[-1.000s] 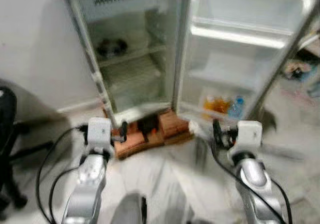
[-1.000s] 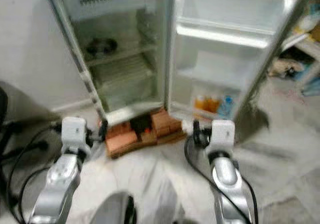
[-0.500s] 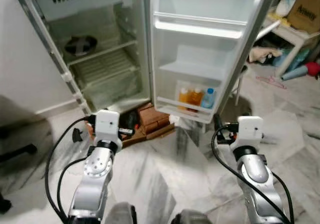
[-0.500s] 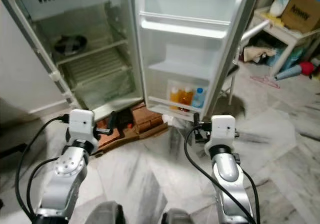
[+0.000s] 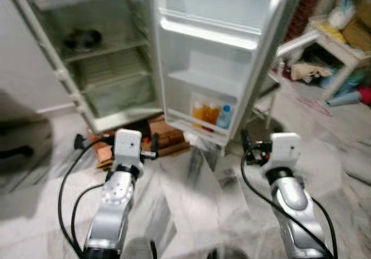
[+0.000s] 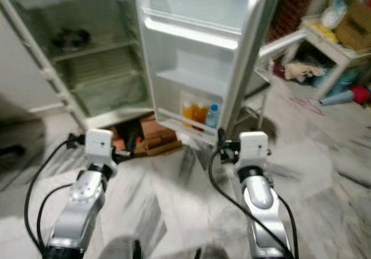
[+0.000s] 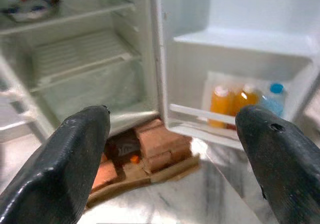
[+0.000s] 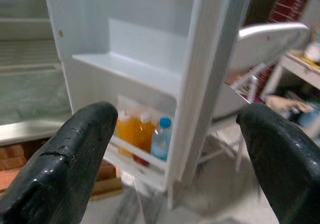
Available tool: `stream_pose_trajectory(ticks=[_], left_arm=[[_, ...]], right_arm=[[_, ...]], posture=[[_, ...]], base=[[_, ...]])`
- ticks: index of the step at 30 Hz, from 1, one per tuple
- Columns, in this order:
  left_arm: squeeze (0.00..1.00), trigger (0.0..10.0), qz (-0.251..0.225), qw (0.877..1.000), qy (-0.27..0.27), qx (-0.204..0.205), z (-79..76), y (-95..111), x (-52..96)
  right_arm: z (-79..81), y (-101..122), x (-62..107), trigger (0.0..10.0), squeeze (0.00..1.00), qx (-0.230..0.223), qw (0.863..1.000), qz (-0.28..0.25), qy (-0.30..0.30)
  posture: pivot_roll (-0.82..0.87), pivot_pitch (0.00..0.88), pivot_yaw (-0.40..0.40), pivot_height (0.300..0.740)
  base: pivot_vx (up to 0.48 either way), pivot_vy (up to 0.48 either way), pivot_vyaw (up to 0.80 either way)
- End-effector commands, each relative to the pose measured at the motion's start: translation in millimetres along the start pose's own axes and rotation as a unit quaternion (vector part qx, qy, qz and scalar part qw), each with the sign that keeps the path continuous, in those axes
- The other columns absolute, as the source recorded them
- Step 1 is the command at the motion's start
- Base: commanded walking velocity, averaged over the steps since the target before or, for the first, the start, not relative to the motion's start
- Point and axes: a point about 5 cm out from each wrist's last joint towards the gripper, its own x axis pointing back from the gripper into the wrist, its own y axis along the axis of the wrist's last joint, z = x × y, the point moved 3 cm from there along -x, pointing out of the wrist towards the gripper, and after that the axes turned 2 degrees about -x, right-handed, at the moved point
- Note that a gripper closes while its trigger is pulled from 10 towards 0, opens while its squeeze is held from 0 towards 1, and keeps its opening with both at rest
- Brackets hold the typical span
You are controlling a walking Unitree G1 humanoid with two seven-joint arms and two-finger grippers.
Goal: Restocking fridge
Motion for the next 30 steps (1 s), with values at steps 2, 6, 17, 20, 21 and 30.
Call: stream_pose_trajectory(ticks=[2,6,17,20,21,30], left_arm=[[0.0,10.0,-0.001,1.0,0.014,-0.007,9.8,0.4,-0.6],[0.0,10.0,-0.011,1.0,0.012,-0.007,10.3,4.7,-5.4],[0.0,10.0,-0.009,1.0,0.004,-0.011,5.7,2.8,-6.6],[0.0,10.0,0.017,1.0,0.001,-0.008,1.8,-5.8,-7.1],[0.0,10.0,0.017,1.0,0.0,-0.008,1.4,-6.1,-7.2],[0.0,10.0,0.031,0.999,-0.012,0.004,-7.3,-9.3,-8.6]], right_arm=[[6.8,3.3,-3.5,10.0,0.0,-0.003,1.0,-0.006,0.011],[2.4,5.2,-6.1,10.0,0.0,0.001,1.0,-0.012,0.008],[6.7,3.7,-8.1,10.0,0.0,-0.003,1.0,-0.009,0.014],[4.7,-2.9,-10.2,10.0,0.0,0.002,1.0,0.005,0.007],[3.7,-4.5,-10.4,10.0,0.0,-0.001,1.0,0.008,0.003],[4.9,-8.4,-11.7,10.0,0.0,-0.009,1.0,0.017,0.009]], posture=[[0.0,0.107,-0.016,0.74],[0.0,0.107,-0.012,0.74],[0.0,0.106,-0.011,0.74],[0.01,0.105,-0.012,0.74],[0.01,0.104,-0.012,0.74],[0.01,0.101,-0.012,0.74]], base=[[0.334,-0.341,0.69],[0.354,-0.321,0.67],[0.291,-0.337,0.38],[0.0,-0.476,0.0],[0.0,-0.48,0.0],[-0.029,-0.459,0.0]])
